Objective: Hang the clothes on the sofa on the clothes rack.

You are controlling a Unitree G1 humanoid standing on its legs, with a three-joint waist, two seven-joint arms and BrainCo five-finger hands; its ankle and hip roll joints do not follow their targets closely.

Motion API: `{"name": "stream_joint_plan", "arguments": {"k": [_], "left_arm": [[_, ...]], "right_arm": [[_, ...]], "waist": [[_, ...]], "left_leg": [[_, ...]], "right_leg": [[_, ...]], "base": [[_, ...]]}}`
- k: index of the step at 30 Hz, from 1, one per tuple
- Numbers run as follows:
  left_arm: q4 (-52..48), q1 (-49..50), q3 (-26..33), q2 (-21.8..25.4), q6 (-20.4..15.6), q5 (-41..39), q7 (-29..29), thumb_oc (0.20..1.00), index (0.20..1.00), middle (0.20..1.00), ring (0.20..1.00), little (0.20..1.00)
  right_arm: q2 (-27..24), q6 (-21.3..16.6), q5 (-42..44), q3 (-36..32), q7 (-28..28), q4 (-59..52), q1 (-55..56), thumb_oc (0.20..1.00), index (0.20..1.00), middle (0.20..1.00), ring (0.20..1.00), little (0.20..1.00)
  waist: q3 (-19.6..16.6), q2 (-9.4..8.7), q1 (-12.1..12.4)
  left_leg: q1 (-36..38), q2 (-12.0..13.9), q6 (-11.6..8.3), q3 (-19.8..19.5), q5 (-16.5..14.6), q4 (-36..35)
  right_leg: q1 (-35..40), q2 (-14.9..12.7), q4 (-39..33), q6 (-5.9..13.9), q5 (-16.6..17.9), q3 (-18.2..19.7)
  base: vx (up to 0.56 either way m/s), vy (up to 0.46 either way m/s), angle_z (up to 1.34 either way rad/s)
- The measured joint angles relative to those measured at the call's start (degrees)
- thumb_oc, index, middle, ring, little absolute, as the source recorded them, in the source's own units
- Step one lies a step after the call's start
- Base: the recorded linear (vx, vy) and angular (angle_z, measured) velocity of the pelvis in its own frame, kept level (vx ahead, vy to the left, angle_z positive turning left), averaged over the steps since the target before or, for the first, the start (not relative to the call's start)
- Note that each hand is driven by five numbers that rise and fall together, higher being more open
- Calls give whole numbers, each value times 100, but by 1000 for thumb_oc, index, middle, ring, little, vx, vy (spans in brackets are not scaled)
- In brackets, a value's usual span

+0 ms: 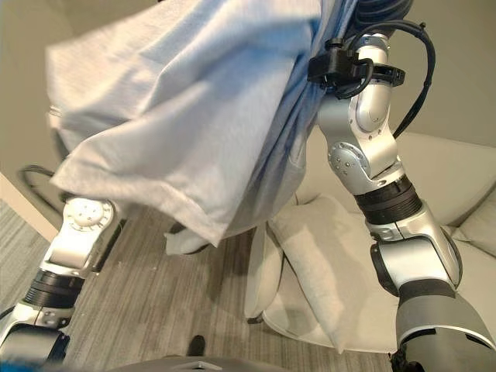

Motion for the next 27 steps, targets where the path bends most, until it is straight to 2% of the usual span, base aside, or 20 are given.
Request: {"name": "stream_joint_plan", "arguments": {"k": [1, 3, 4, 6, 7, 8, 10, 15, 16, 17, 19, 20, 21, 22, 23, 24, 25, 26, 27], "left_arm": [[-19, -445, 122, 449, 8, 516, 223, 200, 200, 200, 200, 200], [40, -880, 92, 560, 0, 912, 435, 200, 200, 200, 200, 200], [412, -1178, -21, 915, 37, 1188, 519, 200, 200, 200, 200, 200], [1595, -1980, -592, 1932, 81, 1391, 616, 200, 200, 200, 200, 200], [2061, -2406, -655, 2181, 212, 1391, 627, 200, 200, 200, 200, 200], [2223, -2598, -679, 2194, 274, 1389, 652, 200, 200, 200, 200, 200], [2392, -2712, -1098, 2497, 308, 1396, 649, 200, 200, 200, 200, 200], [2385, -2768, -1530, 2609, 308, 1566, 607, 200, 200, 200, 200, 200], [2392, -2784, -1656, 2671, 305, 1588, 606, 200, 200, 200, 200, 200], [2541, -2977, -2086, 2725, 303, 1702, 571, 200, 200, 200, 200, 200], [2596, -3103, -2241, 2729, 296, 1836, 550, 200, 200, 200, 200, 200], [2689, -3280, -2545, 2704, 326, 1831, 560, 200, 200, 200, 200, 200], [2778, -3468, -2834, 2707, 306, 1860, 442, 200, 200, 200, 200, 200], [2780, -3522, -2861, 2698, 280, 1865, 403, 200, 200, 200, 200, 200], [2932, -3770, -3004, 2687, 257, 1856, 402, 200, 200, 200, 200, 200], [2973, -3837, -3059, 2680, 253, 1855, 396, 200, 200, 200, 200, 200], [2975, -3857, -3056, 2702, 247, 1854, 405, 200, 200, 200, 200, 200], [2998, -3899, -3081, 2782, 252, 1854, 406, 200, 200, 200, 200, 200], [3002, -3939, -3099, 2837, 262, 1854, 404, 200, 200, 200, 200, 200]], "right_arm": [[-2, -5, -42, -1, 231, -12, 38, 200, 200, 200, 200, 200], [-2, -12, -66, -5, 385, -57, 41, 200, 200, 200, 200, 200], [-10, -12, -254, 1, 446, -45, 41, 200, 200, 200, 200, 200], [-32, 10, -474, 175, 451, 199, 13, 200, 200, 200, 200, 200], [-99, 81, -536, 241, 439, 264, 24, 200, 200, 200, 200, 200], [-187, 106, -648, 247, 430, 386, 14, 200, 200, 200, 200, 200], [-205, 160, -742, 311, 362, 612, 15, 200, 200, 200, 200, 200], [-159, 208, -914, 317, 306, 738, 16, 200, 200, 200, 200, 200], [-139, 208, -941, 315, 301, 760, 22, 200, 200, 200, 200, 200], [-135, 208, -944, 315, 267, 861, 32, 200, 200, 200, 200, 200], [-148, 208, -955, 302, 194, 860, 34, 200, 200, 200, 200, 200], [-246, 212, -1032, 275, 176, 843, 38, 200, 200, 200, 200, 200], [-275, 205, -1131, 216, 142, 855, 34, 200, 200, 200, 200, 200], [-305, 233, -1168, 223, 119, 915, 3, 200, 200, 200, 200, 200], [-347, 251, -1180, 239, 39, 1041, -104, 200, 200, 200, 200, 200], [-344, 260, -1181, 249, -5, 1116, -106, 200, 200, 200, 200, 200], [-333, 258, -1197, 307, -50, 1230, -147, 200, 200, 200, 200, 200], [-302, 277, -1206, 406, -76, 1344, -228, 200, 200, 200, 200, 200], [-304, 279, -1214, 436, -70, 1364, -233, 200, 200, 200, 200, 200]], "waist": [[-2, -4, 27], [-4, -2, 66], [-6, -11, 37], [-19, -33, -72], [-22, -32, -98], [-25, -37, -95], [-67, -102, -81], [-71, -222, -44], [-69, -234, -40], [-47, -245, -32], [-41, -232, -71], [15, -108, -63], [103, 141, -88], [101, 206, -192], [174, 308, -264], [188, 331, -299], [197, 345, -305], [199, 333, -275], [219, 344, -241]], "left_leg": [[5, 4, -9, -3, -7, 0], [8, -9, -14, 2, -10, 0], [14, -9, -18, 16, -15, 0], [16, 1, 1, 25, -29, 0], [16, -13, 1, 49, -31, 1], [16, -26, 9, 64, -37, 1], [50, -31, 47, 148, -68, 1], [54, -36, 133, 288, -90, 50], [63, -47, 171, 316, -123, 94], [77, -87, 225, 380, -266, 270], [126, -176, 270, 462, -387, 312], [75, -213, 496, 396, -473, 454], [81, -116, 484, 296, -442, 545], [43, -149, 476, 271, -505, 599], [49, -258, 631, 325, -537, 725], [106, -344, 671, 383, -558, 779], [140, -445, 829, 423, -683, 920], [127, -529, 935, 515, -800, 1100], [137, -550, 983, 541, -865, 1178]], "right_leg": [[2, 0, 0, -8, -10, -1], [-3, -15, 0, -5, -14, 2], [-13, -20, 0, -11, -17, 16], [-13, -16, 1, -17, -19, 19], [-10, -35, 1, -18, -16, 39], [-12, -55, 3, -18, -15, 46], [-33, -79, 19, -17, -15, 120], [-68, -113, 36, 16, 6, 220], [-59, -128, 39, 23, 14, 221], [10, -197, 109, 44, -7, 197], [-87, -234, 340, 88, -35, 157], [-381, -169, 903, 128, -87, 156], [-736, -102, 1701, 233, -117, 25], [-876, -164, 1999, 241, -151, -2], [-1233, -346, 2872, 195, -307, -63], [-1370, -561, 3467, 135, -357, -192], [-1385, -759, 3614, 130, -275, -204], [-1369, -966, 3661, 122, 2, -222], [-1378, -1060, 3753, 83, 59, -260]], "base": [[45, 34, 1], [72, 82, -1], [84, 114, -4], [88, 120, -6], [89, 112, -7], [77, 103, -12], [77, 154, -17], [31, 166, -15], [27, 303, -16], [6, 382, -20], [-39, 278, -20], [-35, 185, -14], [-14, 287, -4], [26, 275, -5], [64, 300, -8], [89, 234, -17], [147, 218, -20], [139, 134, -26], [119, 84, -19]]}}
